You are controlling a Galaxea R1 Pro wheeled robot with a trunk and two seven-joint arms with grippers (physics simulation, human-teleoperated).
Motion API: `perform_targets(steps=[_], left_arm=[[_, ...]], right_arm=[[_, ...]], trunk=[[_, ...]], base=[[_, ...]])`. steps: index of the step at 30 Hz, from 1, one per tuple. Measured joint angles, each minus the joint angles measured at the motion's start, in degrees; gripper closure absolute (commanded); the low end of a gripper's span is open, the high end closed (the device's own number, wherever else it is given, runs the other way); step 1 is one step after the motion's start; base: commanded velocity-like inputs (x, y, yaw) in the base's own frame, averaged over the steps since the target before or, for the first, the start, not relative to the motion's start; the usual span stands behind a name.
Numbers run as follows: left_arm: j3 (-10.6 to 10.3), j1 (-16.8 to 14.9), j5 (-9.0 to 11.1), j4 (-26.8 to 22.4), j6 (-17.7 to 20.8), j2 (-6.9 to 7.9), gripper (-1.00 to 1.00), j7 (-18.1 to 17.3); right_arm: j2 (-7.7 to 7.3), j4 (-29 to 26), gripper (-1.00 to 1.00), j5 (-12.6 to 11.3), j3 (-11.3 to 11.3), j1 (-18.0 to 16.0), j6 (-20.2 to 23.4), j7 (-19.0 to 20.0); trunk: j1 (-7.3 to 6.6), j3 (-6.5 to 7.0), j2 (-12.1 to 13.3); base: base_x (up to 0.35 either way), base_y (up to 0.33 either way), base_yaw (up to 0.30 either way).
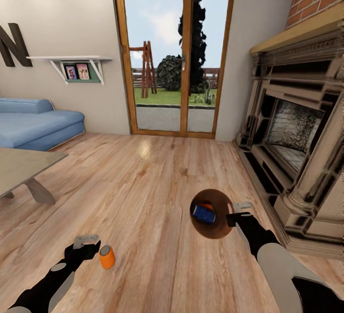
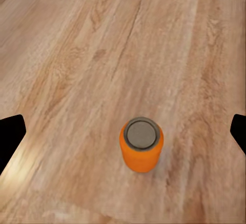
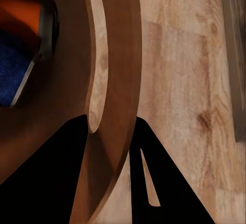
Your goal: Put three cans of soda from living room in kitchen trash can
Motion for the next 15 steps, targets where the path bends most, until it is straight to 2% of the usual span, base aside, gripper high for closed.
perform_targets(steps=[5,10,15], left_arm=[[0.0,0.0,0.0,0.0,0.0,0.01,-1.00,0.0],[0.0,0.0,0.0,0.0,0.0,-0.02,-1.00,0.0],[0.0,0.0,0.2,0.0,0.0,0.01,-1.00,0.0]], right_arm=[[0.19,0.1,1.00,0.2,0.1,0.0,0.0,-0.1],[0.25,0.1,1.00,0.1,0.1,0.0,0.0,-0.1],[0.26,0.1,1.00,0.1,0.1,0.0,0.1,-0.1]], trunk=[[0.00,0.24,0.0],[0.00,0.29,0.0],[0.00,0.30,0.0]], base=[[0.181,-0.001,-0.063],[0.276,0.000,-0.012],[0.097,0.000,-0.002]])
